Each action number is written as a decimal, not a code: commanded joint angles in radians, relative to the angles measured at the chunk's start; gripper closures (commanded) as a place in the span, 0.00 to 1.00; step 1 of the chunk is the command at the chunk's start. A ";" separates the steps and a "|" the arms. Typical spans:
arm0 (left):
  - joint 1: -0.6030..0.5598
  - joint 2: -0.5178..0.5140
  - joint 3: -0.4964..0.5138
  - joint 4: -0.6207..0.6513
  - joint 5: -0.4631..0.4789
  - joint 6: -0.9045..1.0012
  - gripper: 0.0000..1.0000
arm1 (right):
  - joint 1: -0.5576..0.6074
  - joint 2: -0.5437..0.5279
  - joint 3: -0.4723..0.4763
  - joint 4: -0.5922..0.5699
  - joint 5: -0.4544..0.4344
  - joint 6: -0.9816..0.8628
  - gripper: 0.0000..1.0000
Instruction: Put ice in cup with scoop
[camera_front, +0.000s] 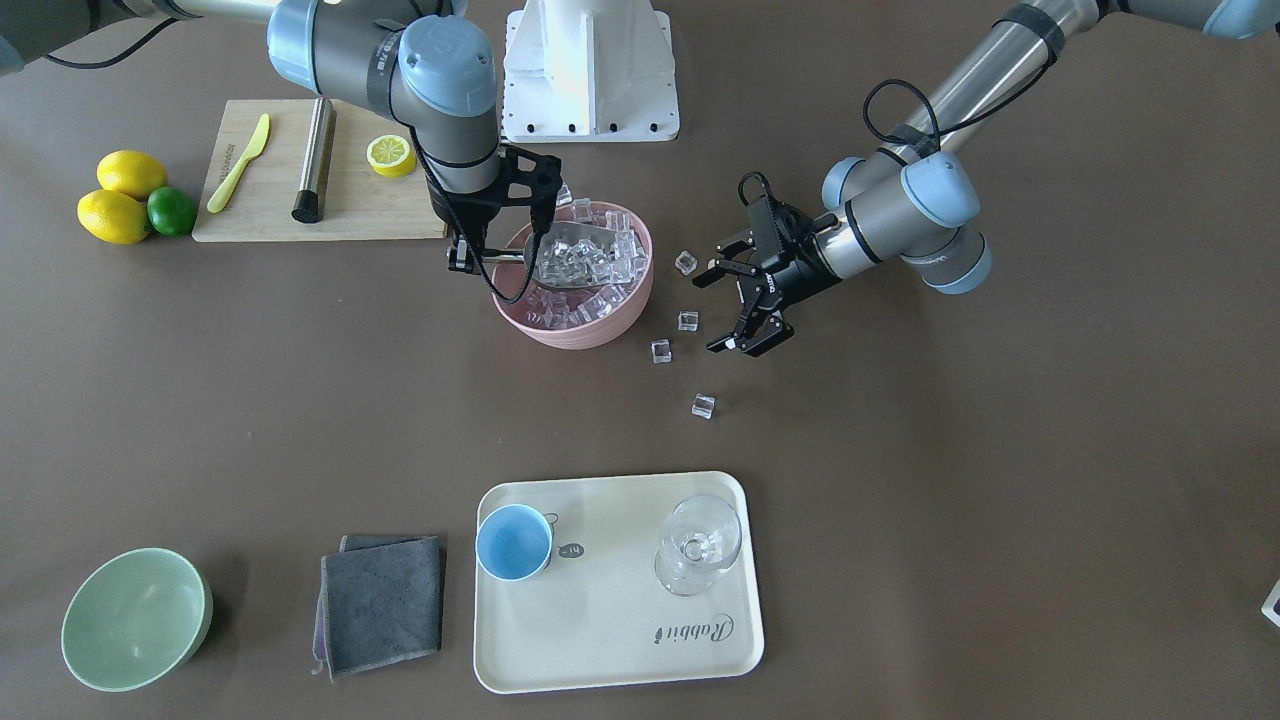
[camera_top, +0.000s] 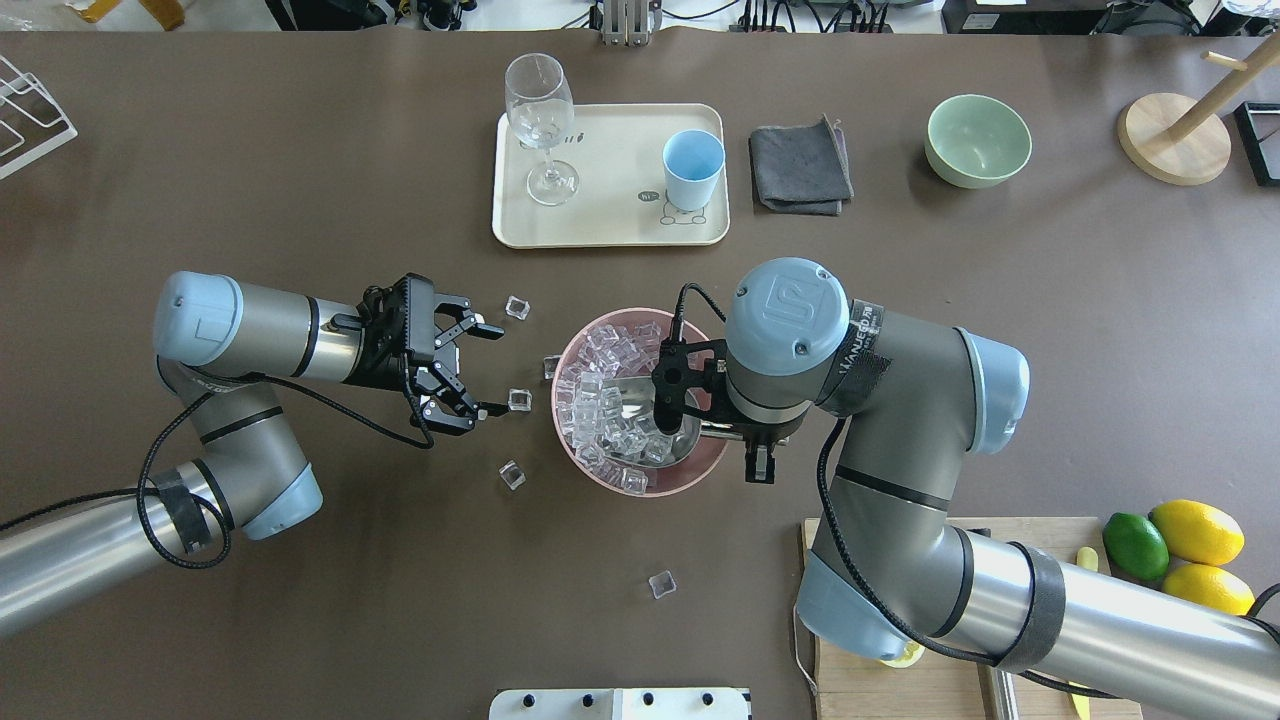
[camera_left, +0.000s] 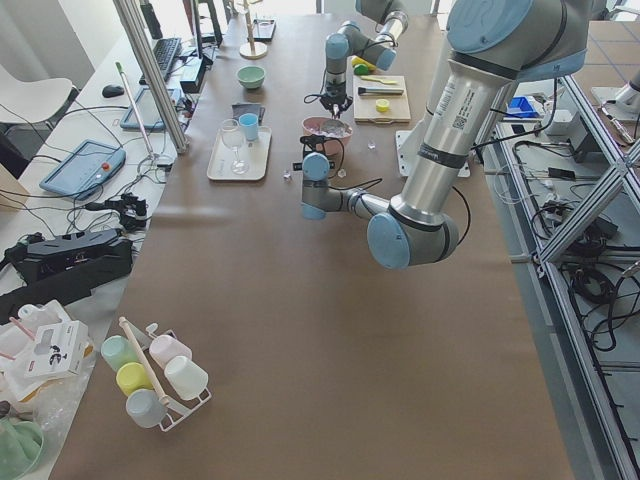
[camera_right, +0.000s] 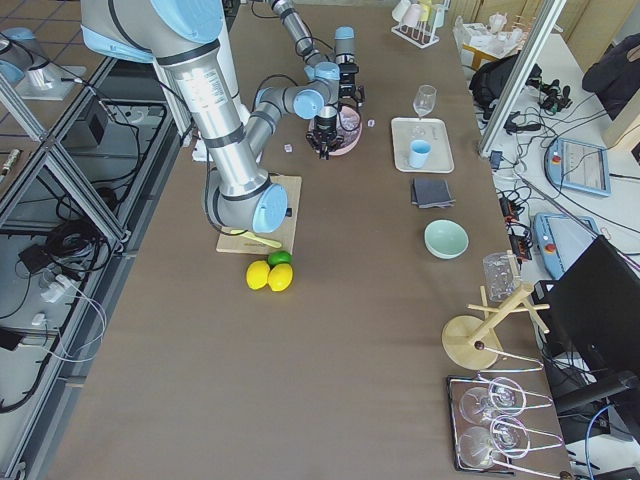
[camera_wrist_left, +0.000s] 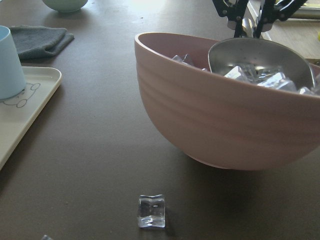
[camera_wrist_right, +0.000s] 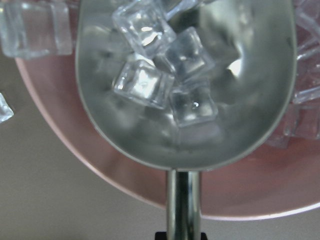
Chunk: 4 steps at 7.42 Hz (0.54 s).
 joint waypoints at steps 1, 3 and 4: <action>-0.022 0.002 0.000 0.012 -0.029 0.000 0.02 | -0.001 0.003 -0.002 0.009 0.053 -0.005 1.00; -0.023 0.002 -0.002 0.015 -0.035 0.000 0.02 | -0.001 0.009 0.005 0.009 0.107 -0.007 1.00; -0.031 0.002 -0.002 0.016 -0.045 0.000 0.02 | -0.001 0.011 0.017 0.008 0.134 -0.008 1.00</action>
